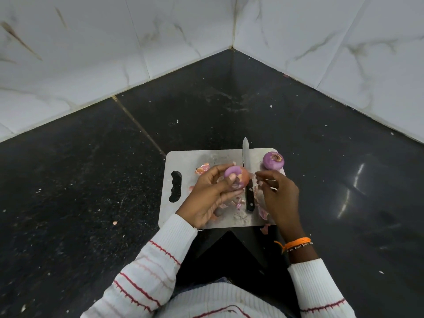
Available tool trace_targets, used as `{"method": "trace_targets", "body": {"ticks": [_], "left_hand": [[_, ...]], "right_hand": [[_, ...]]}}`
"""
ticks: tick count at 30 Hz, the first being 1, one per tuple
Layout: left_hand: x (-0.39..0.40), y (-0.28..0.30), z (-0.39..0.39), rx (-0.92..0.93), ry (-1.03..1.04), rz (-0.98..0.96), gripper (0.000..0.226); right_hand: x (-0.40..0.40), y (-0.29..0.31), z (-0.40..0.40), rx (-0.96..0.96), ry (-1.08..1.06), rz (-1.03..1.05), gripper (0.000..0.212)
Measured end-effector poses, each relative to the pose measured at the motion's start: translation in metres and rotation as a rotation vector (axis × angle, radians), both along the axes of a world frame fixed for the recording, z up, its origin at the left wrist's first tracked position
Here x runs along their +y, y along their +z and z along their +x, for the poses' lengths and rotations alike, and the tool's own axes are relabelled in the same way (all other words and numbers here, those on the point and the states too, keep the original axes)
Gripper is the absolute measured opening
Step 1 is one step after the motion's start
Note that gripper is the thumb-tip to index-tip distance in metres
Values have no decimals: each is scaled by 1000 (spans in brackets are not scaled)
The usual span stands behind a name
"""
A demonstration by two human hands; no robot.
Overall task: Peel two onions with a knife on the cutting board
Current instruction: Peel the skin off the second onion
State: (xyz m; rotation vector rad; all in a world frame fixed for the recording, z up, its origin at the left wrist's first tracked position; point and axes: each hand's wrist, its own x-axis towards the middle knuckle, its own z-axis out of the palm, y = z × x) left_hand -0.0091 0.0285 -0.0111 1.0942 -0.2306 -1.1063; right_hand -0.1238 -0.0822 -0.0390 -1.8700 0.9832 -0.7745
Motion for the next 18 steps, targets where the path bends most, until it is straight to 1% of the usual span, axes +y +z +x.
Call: {"method": "trace_targets", "body": {"ticks": [2,5,8,13,18], "left_hand": [[-1,0,1,84,46,2,29],[-2,-1,1,105,43,-13,26],[-2,-3,0,85,37,-27,25],[-2,-7,-2,-2,32,-55,20],[-3,-7,-6,-78,47,-30,26]], "right_hand": [[4,7,4,-32,10,-4,25],[11,21,11,-105,33,-9,19],[17,30,15,-132,56,7,12],[19,32,15,-116,17,30,2],[18,32,13,-65,22,32,5]]}}
